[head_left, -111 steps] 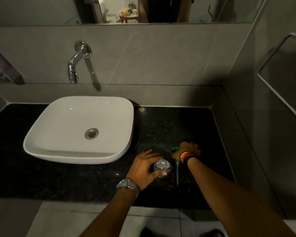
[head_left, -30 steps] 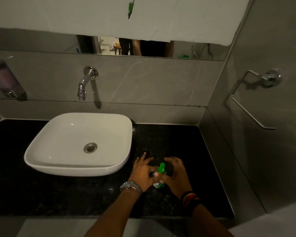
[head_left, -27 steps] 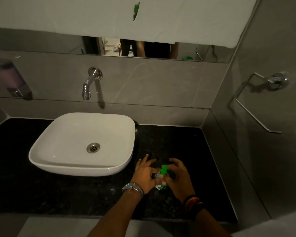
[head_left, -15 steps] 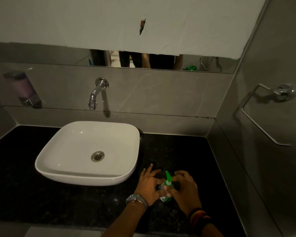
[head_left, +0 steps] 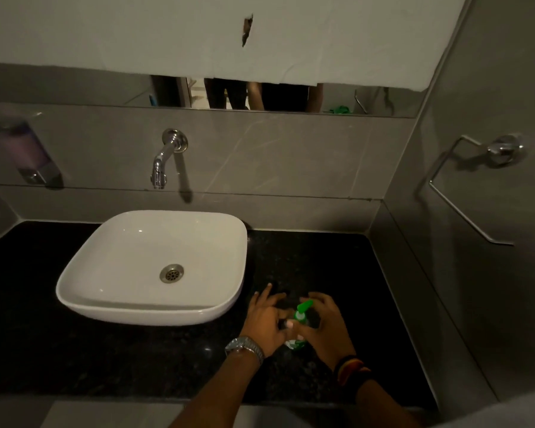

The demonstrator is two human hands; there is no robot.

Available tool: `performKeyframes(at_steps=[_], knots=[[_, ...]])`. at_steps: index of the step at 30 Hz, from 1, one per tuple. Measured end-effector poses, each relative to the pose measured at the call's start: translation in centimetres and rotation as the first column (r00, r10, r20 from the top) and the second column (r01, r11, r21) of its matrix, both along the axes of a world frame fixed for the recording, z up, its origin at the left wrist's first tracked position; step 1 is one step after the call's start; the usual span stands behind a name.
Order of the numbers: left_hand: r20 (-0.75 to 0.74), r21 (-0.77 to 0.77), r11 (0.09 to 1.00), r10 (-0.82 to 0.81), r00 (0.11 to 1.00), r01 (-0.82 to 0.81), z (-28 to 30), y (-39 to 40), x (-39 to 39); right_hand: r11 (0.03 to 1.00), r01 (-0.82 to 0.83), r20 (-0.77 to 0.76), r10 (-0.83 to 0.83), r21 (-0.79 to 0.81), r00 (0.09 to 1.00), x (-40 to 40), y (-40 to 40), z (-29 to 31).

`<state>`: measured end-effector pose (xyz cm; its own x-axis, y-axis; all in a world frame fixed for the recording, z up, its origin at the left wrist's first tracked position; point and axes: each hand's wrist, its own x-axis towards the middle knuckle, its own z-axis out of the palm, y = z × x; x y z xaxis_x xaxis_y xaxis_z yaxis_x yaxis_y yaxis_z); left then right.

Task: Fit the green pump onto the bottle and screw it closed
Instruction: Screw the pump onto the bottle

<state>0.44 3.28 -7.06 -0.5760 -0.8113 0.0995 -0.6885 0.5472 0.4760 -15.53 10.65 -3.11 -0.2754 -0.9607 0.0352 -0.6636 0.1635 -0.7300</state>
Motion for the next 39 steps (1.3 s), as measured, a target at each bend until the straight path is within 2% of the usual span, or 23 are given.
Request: performKeyframes(at_steps=[3, 6, 8, 11, 13, 17, 22, 25, 28, 31, 33, 35, 39], knots=[[-0.033, 0.026, 1.000, -0.001, 0.999, 0.002, 0.0, 0.1, 0.0, 0.999, -0.012, 0.039, 0.014, -0.042, 0.999, -0.6, 0.3, -0.6], [-0.035, 0.014, 1.000, -0.004, 0.999, 0.004, 0.0, 0.3, 0.1, 0.994, 0.105, -0.004, -0.105, -0.030, 0.994, 0.2, 0.0, -0.2], [-0.026, 0.012, 1.000, -0.006, 1.000, 0.007, 0.1, 0.2, 0.1, 0.990, 0.139, 0.034, -0.138, -0.015, 0.990, 0.7, 0.1, -0.3], [-0.016, 0.021, 1.000, -0.004, 1.000, 0.005, 0.1, 0.2, 0.1, 1.000, 0.018, 0.149, -0.014, -0.023, 0.989, 0.0, 0.7, -0.9], [-0.019, 0.037, 0.999, -0.004, 1.000, 0.004, 0.2, 0.2, 0.1, 0.999, -0.023, 0.119, 0.028, -0.049, 0.992, -0.6, 0.7, -0.9], [-0.023, 0.041, 0.999, -0.002, 1.000, 0.003, 0.3, 0.1, 0.0, 0.994, 0.099, -0.029, -0.101, -0.047, 0.995, 0.0, 0.0, -0.2], [-0.048, 0.032, 0.999, 0.006, 0.999, -0.004, -0.1, 0.2, 0.1, 0.996, 0.024, -0.035, -0.027, -0.080, 0.999, -0.1, 0.4, -1.3], [-0.077, 0.039, 0.999, 0.012, 0.997, -0.009, 0.1, 0.4, 0.1, 0.993, 0.085, -0.107, -0.094, -0.081, 0.990, 0.1, 0.2, -1.2], [-0.086, 0.041, 0.999, 0.020, 0.996, -0.017, 0.2, 0.5, 0.1, 0.988, 0.149, -0.066, -0.152, -0.049, 0.986, 0.6, -0.1, -0.8], [-0.089, 0.043, 0.999, 0.027, 0.996, -0.023, 0.1, 0.5, 0.0, 1.000, 0.021, -0.007, -0.022, -0.019, 1.000, -0.2, 0.1, -1.0], [-0.081, 0.048, 0.998, 0.031, 0.996, -0.028, 0.2, 0.5, -0.1, 0.999, -0.043, -0.055, 0.043, -0.014, 0.998, -0.8, 0.0, -1.1], [-0.073, 0.054, 0.998, 0.024, 0.997, -0.020, 0.3, 0.5, 0.0, 1.000, -0.006, -0.077, 0.005, -0.016, 0.997, -0.8, -0.2, -1.0], [-0.067, 0.045, 0.999, 0.011, 0.998, -0.008, 0.4, 0.5, 0.0, 0.999, 0.029, -0.029, -0.028, 0.032, 0.999, 0.0, -0.7, -0.6]])
